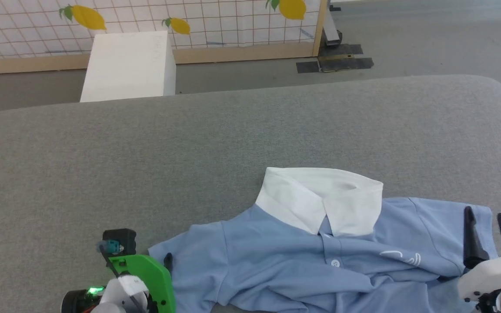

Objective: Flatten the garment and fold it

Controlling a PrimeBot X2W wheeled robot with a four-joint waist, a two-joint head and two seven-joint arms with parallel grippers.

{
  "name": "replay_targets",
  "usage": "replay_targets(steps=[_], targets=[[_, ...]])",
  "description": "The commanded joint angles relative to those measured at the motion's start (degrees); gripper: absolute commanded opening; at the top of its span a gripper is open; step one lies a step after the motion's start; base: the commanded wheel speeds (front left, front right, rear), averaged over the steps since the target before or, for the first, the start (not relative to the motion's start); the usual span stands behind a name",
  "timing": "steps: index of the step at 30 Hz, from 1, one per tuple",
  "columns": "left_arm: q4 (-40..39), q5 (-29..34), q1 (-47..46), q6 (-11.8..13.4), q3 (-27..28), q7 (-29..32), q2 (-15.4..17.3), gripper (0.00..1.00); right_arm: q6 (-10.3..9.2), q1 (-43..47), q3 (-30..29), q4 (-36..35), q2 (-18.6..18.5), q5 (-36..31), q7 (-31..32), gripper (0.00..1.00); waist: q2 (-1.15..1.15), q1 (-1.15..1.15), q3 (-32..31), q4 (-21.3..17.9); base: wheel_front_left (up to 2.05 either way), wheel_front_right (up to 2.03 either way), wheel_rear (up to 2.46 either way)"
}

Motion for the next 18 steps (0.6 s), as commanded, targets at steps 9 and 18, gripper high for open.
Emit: replay_targets(steps=[9, 18], targets=[[1.4, -3.8, -1.9, -2.8, -2.2, 7.3, -0.9, 0.35, -0.09, 0.2, 2.7, -1.1, 0.0, 1.3, 0.9, 1.00, 0.00, 0.00, 1.3, -1.8, 0.00, 0.00, 0.00], [0.2, -2.5, -2.3, -1.7, -0.8, -0.6, -0.7, 0.00, -0.09, 0.0, 2.6, -1.1, 0.0, 0.9, 0.7, 1.00, 0.00, 0.00, 1.5, -0.8, 0.00, 0.00, 0.00]])
